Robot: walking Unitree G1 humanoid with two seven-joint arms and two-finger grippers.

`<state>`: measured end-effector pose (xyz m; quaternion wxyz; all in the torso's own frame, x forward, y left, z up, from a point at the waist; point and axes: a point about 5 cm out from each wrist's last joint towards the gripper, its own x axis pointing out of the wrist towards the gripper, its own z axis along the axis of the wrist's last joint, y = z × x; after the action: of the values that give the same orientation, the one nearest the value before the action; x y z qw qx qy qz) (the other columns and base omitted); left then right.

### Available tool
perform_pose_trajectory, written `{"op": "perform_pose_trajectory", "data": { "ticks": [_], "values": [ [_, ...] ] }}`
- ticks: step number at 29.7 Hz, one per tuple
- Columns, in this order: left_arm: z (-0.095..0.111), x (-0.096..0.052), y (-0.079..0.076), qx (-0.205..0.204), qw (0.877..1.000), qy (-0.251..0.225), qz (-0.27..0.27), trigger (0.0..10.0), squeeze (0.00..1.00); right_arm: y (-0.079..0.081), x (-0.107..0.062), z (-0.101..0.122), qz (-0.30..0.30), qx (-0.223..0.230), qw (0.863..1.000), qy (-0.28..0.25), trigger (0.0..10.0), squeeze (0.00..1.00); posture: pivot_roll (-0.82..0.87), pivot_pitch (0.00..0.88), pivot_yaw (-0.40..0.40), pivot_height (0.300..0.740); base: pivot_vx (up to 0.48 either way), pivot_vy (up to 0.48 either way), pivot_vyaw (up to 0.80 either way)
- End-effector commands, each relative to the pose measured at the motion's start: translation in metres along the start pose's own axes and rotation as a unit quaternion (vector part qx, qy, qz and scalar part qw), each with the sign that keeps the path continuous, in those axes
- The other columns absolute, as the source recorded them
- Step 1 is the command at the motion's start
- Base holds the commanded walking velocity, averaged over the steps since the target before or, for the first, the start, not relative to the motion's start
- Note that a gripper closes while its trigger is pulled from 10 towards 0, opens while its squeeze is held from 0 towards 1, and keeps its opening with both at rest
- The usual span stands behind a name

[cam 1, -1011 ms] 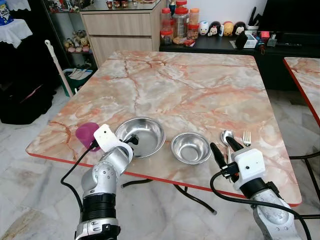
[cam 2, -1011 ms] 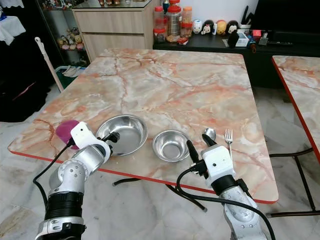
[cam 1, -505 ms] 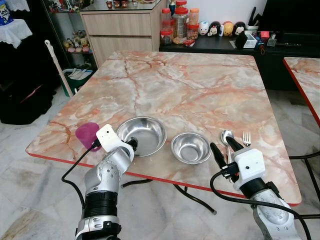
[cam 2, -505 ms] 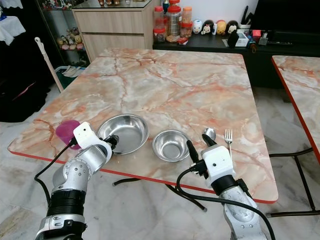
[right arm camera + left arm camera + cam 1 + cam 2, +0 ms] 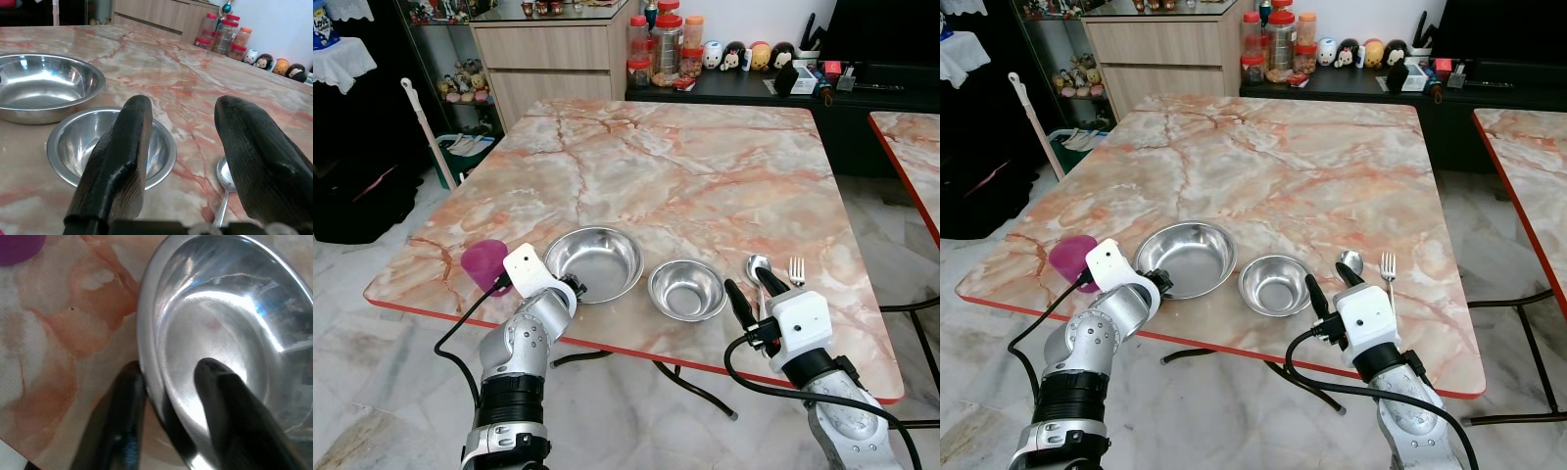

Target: Setting the table

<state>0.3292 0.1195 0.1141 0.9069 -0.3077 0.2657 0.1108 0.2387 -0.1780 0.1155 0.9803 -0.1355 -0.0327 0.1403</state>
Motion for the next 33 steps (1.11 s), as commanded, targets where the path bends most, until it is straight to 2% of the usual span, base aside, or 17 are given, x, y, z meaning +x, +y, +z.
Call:
{"op": "perform_pose_trajectory", "data": {
  "ticks": [1,15,21,22,25,27,29,33],
  "values": [
    [0.004,-0.001,-0.007,0.005,1.0,-0.005,-0.004,0.0,0.0,0.002,0.001,0.003,0.002,0.002,1.0,-0.006,10.0,0.0,-0.11,0.004,0.072,0.74,0.0,0.0,0.0],
    [0.01,-0.003,-0.007,-0.006,1.0,-0.027,-0.008,0.0,0.0,0.001,0.0,0.003,0.002,0.002,1.0,-0.005,10.0,0.0,-0.11,0.003,0.071,0.74,0.0,0.0,0.0],
    [0.023,-0.006,-0.009,-0.003,0.997,-0.072,-0.014,0.0,0.0,0.001,0.0,0.003,0.001,0.001,1.0,-0.005,10.0,0.0,-0.11,0.004,0.068,0.74,0.0,0.0,0.0],
    [0.031,-0.009,-0.013,-0.009,0.994,-0.104,-0.025,10.0,0.0,0.001,0.0,0.003,0.001,0.001,1.0,-0.005,10.0,0.0,-0.11,0.004,0.068,0.74,0.0,0.0,0.0],
    [0.035,-0.011,-0.014,-0.01,0.992,-0.119,-0.026,10.0,0.0,0.001,0.0,0.003,0.001,0.001,1.0,-0.005,10.0,0.0,-0.11,0.004,0.068,0.74,0.0,0.0,0.0],
    [0.044,-0.013,-0.015,-0.011,0.987,-0.157,-0.036,10.0,0.0,0.0,0.001,0.003,0.001,0.001,1.0,-0.005,10.0,0.0,-0.11,0.001,0.069,0.74,0.0,0.0,0.0],
    [0.054,-0.019,-0.019,-0.007,0.977,-0.205,-0.051,10.0,0.0,0.0,0.001,0.003,0.0,0.001,1.0,-0.006,10.0,0.0,-0.11,0.001,0.068,0.74,0.0,0.0,0.0],
    [0.063,-0.027,-0.027,-0.012,0.964,-0.252,-0.09,10.0,0.0,0.0,0.001,0.003,-0.001,0.0,1.0,-0.006,10.0,0.0,-0.11,0.001,0.068,0.74,0.0,0.0,0.0]
  ]
}}
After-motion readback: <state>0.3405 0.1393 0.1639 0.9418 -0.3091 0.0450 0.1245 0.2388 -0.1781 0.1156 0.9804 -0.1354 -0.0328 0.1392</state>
